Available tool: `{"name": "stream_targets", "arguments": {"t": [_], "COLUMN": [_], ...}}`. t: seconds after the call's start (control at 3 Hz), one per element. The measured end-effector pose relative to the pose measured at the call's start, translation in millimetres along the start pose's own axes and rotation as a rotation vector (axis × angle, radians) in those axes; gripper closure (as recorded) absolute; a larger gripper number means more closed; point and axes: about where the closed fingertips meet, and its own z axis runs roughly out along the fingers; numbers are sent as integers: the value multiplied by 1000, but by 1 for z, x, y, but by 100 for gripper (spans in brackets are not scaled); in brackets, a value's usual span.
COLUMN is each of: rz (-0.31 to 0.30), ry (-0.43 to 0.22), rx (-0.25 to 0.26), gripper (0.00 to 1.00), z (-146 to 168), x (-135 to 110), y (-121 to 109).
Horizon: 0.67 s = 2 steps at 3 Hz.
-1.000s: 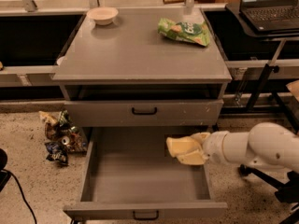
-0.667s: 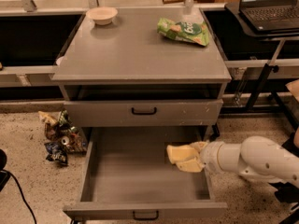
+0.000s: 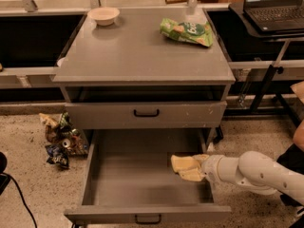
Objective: Place sponge into middle drawer
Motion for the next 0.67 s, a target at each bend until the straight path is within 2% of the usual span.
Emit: {"name": "stream_targets", "arguments": {"t": [0.67], "rz": [68], "ry": [-4], "rx": [-19], "gripper": [35], "z": [26], "x": [27], "y": [-13]}}
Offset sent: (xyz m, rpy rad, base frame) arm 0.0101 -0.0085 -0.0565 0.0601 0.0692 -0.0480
